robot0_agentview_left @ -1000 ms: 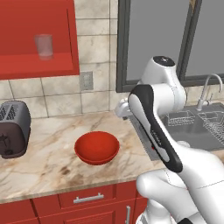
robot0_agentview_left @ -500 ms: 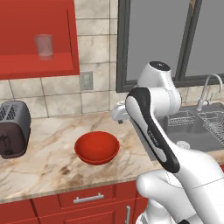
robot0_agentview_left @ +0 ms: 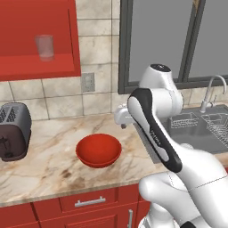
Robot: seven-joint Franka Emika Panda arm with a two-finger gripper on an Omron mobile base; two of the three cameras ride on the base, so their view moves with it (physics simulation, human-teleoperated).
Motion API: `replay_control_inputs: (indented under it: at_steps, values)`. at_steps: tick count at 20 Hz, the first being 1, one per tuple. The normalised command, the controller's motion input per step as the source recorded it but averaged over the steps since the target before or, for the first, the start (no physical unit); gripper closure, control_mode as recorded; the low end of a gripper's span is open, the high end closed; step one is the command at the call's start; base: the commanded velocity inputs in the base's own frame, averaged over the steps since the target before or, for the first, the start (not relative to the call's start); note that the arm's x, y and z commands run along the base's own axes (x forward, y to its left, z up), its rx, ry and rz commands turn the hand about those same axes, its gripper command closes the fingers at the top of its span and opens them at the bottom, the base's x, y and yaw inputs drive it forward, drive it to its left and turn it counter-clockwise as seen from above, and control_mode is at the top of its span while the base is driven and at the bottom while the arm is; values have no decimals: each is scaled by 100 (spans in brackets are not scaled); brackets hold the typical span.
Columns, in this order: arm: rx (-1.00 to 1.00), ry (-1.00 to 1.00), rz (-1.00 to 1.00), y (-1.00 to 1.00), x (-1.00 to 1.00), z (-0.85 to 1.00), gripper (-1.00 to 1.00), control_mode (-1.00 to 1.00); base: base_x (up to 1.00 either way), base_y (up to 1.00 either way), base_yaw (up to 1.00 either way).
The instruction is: Pick the mug and place it in the sink. Pick the bowl and place it in the open cabinet and then close the cabinet.
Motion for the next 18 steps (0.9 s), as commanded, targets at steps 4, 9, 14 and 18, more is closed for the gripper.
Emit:
replay_control_inputs:
  at_steps: [4, 9, 14, 18]
  values:
    - [0, 4, -4, -4, 0, -3, -100, -100, 0, 0, 0]
    - [0, 6, -6, 0, 0, -11, -100, -100, 0, 0, 0]
    - [0, 1, -6, -9, 1, -18, -100, -100, 0, 0, 0]
    - [0, 0, -4, -15, 3, -22, -100, -100, 0, 0, 0]
